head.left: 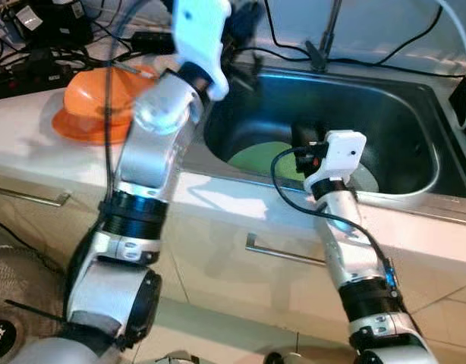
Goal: Kitchen organization
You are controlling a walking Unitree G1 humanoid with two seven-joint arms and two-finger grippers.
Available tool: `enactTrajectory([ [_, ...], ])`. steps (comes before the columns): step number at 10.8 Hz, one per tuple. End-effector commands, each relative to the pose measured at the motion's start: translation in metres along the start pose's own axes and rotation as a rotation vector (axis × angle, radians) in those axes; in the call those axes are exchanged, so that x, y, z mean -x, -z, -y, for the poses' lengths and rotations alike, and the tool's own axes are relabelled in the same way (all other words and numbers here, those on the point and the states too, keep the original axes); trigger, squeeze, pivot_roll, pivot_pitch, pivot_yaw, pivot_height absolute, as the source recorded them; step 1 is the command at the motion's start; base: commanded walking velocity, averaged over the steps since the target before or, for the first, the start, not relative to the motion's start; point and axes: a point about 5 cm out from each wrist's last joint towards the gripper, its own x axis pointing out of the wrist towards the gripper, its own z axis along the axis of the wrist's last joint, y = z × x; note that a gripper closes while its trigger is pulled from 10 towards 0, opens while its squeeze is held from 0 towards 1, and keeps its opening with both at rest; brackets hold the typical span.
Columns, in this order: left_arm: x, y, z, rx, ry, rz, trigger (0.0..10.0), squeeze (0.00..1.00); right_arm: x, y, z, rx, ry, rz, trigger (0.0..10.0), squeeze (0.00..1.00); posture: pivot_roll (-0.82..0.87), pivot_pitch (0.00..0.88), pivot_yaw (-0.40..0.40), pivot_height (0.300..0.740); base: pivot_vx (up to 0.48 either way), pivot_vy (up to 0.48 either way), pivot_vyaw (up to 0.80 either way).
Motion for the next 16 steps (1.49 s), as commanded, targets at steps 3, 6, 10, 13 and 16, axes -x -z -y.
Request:
enactTrajectory([
  [3, 0.001, 0.01, 0.008, 0.076, 0.039, -0.007, 10.0, 0.0, -0.003, -0.014, 0.001, 0.008, -0.085, 0.054, 10.0, 1.0, 0.0, 0.001, 0.021, 0.74, 0.0, 0.0, 0.0],
  [6, 0.011, 0.034, 0.016, 0.237, 0.116, -0.053, 10.0, 0.0, -0.003, -0.027, -0.018, 0.017, -0.238, 0.096, 10.0, 1.0, 0.0, 0.0, 0.028, 0.74, 0.0, 0.0, 0.0],
  [10, 0.015, 0.044, 0.019, 0.294, 0.149, -0.08, 10.0, 0.0, 0.0, -0.029, -0.026, 0.02, -0.283, 0.091, 10.0, 0.0, -0.01, 0.0, 0.038, 0.74, 0.0, 0.0, 0.0],
  [13, 0.018, 0.046, 0.023, 0.332, 0.214, -0.087, 10.0, 0.0, 0.0, -0.028, -0.031, 0.015, -0.286, 0.091, 10.0, 0.0, 0.0, 0.0, 0.044, 0.74, 0.0, 0.0, 0.0],
  [16, 0.019, 0.047, 0.029, 0.345, 0.27, -0.106, 10.0, 0.0, 0.001, -0.026, -0.034, 0.006, -0.283, 0.084, 10.0, 0.0, 0.0, 0.0, 0.055, 0.74, 0.0, 0.0, 0.0],
])
